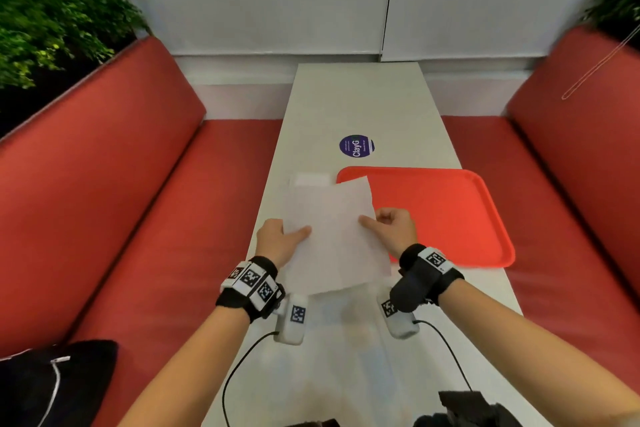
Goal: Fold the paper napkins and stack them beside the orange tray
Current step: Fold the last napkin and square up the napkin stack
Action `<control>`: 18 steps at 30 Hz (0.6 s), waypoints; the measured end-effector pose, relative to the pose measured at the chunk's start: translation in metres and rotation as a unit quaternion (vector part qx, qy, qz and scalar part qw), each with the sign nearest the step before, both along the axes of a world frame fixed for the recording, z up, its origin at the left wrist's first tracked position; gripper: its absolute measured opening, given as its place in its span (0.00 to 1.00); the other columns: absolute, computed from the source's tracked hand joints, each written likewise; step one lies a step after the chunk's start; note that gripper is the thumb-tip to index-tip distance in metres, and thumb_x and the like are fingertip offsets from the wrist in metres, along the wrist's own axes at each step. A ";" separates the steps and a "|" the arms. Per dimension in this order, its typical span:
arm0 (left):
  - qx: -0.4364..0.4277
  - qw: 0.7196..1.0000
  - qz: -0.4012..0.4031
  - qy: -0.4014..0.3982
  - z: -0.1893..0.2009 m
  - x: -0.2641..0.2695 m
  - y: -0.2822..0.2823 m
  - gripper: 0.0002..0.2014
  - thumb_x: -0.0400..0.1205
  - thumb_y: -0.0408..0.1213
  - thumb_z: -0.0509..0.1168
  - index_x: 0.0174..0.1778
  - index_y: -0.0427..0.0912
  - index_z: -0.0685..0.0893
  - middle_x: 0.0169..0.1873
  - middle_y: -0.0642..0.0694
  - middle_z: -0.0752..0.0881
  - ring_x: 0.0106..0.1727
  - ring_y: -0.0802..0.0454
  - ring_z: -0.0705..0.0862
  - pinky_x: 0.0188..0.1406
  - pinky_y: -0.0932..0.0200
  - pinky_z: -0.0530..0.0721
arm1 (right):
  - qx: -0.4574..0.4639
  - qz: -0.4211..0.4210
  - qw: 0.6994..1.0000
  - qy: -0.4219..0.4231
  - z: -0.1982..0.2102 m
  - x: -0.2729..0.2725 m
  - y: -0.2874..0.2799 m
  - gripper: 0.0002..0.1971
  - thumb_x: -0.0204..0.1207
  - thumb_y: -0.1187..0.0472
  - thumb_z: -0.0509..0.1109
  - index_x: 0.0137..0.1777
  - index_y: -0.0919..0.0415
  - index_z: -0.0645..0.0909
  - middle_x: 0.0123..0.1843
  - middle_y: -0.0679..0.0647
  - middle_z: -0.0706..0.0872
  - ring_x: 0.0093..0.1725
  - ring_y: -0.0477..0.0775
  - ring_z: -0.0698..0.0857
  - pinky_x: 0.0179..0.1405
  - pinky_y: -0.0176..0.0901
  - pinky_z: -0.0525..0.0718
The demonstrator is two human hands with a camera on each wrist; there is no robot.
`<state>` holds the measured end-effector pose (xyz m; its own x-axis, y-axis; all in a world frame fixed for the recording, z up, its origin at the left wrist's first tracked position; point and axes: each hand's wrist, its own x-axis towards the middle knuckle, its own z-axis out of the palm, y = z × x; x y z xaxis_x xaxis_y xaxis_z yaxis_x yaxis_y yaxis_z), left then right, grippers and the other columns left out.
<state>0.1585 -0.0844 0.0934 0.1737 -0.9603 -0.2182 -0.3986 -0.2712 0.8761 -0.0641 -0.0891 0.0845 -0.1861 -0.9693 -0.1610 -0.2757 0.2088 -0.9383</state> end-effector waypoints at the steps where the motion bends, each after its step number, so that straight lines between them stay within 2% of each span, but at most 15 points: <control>1: -0.014 1.000 -0.001 -0.005 0.003 -0.006 0.000 0.10 0.76 0.39 0.77 0.38 0.37 0.85 0.38 0.44 0.88 0.40 0.46 0.86 0.38 0.58 0.82 | -0.017 0.006 0.999 0.032 0.004 0.003 0.000 0.12 0.69 0.58 0.79 0.29 0.57 0.80 0.30 0.50 0.83 0.30 0.48 0.78 0.36 0.41 0.77; 3: -0.039 0.999 0.002 0.008 0.004 -0.017 -0.003 0.11 0.76 0.39 0.76 0.42 0.35 0.84 0.39 0.44 0.87 0.41 0.47 0.85 0.39 0.60 0.81 | -0.057 0.027 0.995 0.079 0.014 0.011 0.003 0.13 0.69 0.59 0.79 0.29 0.53 0.78 0.29 0.45 0.81 0.29 0.44 0.77 0.34 0.35 0.75; 5: -0.047 0.999 -0.024 0.012 0.006 -0.028 -0.004 0.15 0.76 0.41 0.76 0.40 0.32 0.80 0.35 0.47 0.81 0.37 0.51 0.80 0.36 0.68 0.77 | -0.079 0.062 0.992 0.081 0.019 0.021 0.006 0.11 0.70 0.59 0.78 0.32 0.53 0.79 0.31 0.45 0.83 0.30 0.44 0.79 0.34 0.35 0.77; 6: -0.040 0.997 -0.051 0.040 0.005 -0.034 -0.004 0.18 0.75 0.44 0.75 0.45 0.31 0.82 0.38 0.47 0.83 0.39 0.52 0.82 0.40 0.68 0.79 | -0.081 0.082 0.992 0.057 0.020 0.027 0.008 0.09 0.72 0.59 0.77 0.34 0.55 0.80 0.33 0.48 0.84 0.31 0.47 0.81 0.35 0.39 0.80; 8: -0.017 0.986 -0.088 0.142 0.004 -0.041 -0.003 0.18 0.78 0.45 0.72 0.58 0.36 0.85 0.52 0.42 0.89 0.53 0.44 0.88 0.54 0.55 0.86 | -0.066 0.094 0.992 -0.046 0.020 0.035 0.012 0.08 0.75 0.61 0.74 0.37 0.61 0.79 0.36 0.57 0.85 0.34 0.55 0.83 0.36 0.50 0.82; 9: 0.001 0.972 -0.092 0.215 0.005 -0.043 -0.002 0.16 0.81 0.43 0.70 0.60 0.37 0.85 0.54 0.40 0.89 0.57 0.42 0.88 0.56 0.51 0.87 | -0.055 0.087 0.989 -0.103 0.019 0.037 0.012 0.08 0.77 0.61 0.72 0.39 0.64 0.79 0.37 0.59 0.84 0.36 0.57 0.82 0.36 0.53 0.81; 10: 0.031 0.954 -0.091 0.285 0.004 -0.042 -0.002 0.17 0.82 0.45 0.68 0.61 0.37 0.85 0.53 0.39 0.89 0.56 0.42 0.88 0.54 0.51 0.87 | -0.046 0.075 0.985 -0.151 0.020 0.039 0.012 0.09 0.79 0.62 0.70 0.43 0.69 0.79 0.39 0.61 0.83 0.39 0.57 0.82 0.38 0.54 0.80; 11: 0.063 0.927 -0.082 0.362 0.001 -0.040 -0.004 0.20 0.82 0.50 0.66 0.60 0.36 0.85 0.51 0.40 0.90 0.53 0.44 0.88 0.50 0.52 0.86 | -0.034 0.060 0.980 -0.186 0.020 0.040 0.011 0.11 0.80 0.64 0.68 0.47 0.75 0.78 0.41 0.61 0.84 0.41 0.57 0.83 0.41 0.54 0.81; 13: 0.099 0.905 -0.060 0.410 -0.003 -0.035 -0.010 0.26 0.80 0.61 0.63 0.54 0.39 0.84 0.47 0.43 0.89 0.48 0.46 0.87 0.49 0.52 0.84 | -0.018 0.030 0.974 -0.224 0.018 0.042 0.010 0.10 0.82 0.65 0.66 0.49 0.76 0.77 0.42 0.62 0.84 0.42 0.56 0.85 0.44 0.52 0.83; 14: 0.089 0.916 -0.052 0.389 -0.006 -0.033 -0.012 0.25 0.81 0.61 0.63 0.51 0.40 0.85 0.47 0.44 0.89 0.48 0.47 0.87 0.50 0.52 0.84 | -0.011 0.017 0.972 -0.234 0.017 0.043 0.010 0.08 0.82 0.65 0.66 0.47 0.72 0.78 0.41 0.60 0.85 0.40 0.55 0.85 0.43 0.50 0.83; 15: 0.074 0.926 -0.039 0.367 -0.007 -0.033 -0.015 0.20 0.83 0.55 0.63 0.49 0.40 0.86 0.47 0.45 0.89 0.49 0.48 0.87 0.50 0.54 0.85 | -0.005 0.005 0.971 -0.240 0.015 0.043 0.009 0.07 0.82 0.64 0.67 0.45 0.67 0.78 0.39 0.58 0.85 0.37 0.53 0.86 0.41 0.48 0.84; 17: 0.020 0.956 -0.040 0.291 -0.010 -0.027 -0.026 0.06 0.83 0.34 0.67 0.52 0.39 0.88 0.50 0.45 0.89 0.52 0.47 0.86 0.49 0.58 0.86 | 0.007 -0.023 0.969 -0.246 0.011 0.042 0.007 0.04 0.82 0.62 0.68 0.45 0.62 0.79 0.38 0.54 0.86 0.34 0.50 0.86 0.34 0.43 0.86; 18: -0.001 0.966 -0.055 0.252 -0.011 -0.023 -0.034 0.10 0.81 0.25 0.67 0.55 0.39 0.89 0.53 0.44 0.89 0.53 0.46 0.86 0.51 0.56 0.87 | 0.013 -0.037 0.968 -0.247 0.009 0.039 0.006 0.03 0.81 0.62 0.68 0.47 0.61 0.79 0.39 0.54 0.87 0.32 0.49 0.86 0.29 0.41 0.85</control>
<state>0.1353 -0.1183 0.0819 -0.0578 -0.9675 -0.2460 0.0533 -0.2491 0.9670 -0.0249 -0.0832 0.0936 -0.1486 -0.9508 -0.2718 0.2218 0.2358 -0.9461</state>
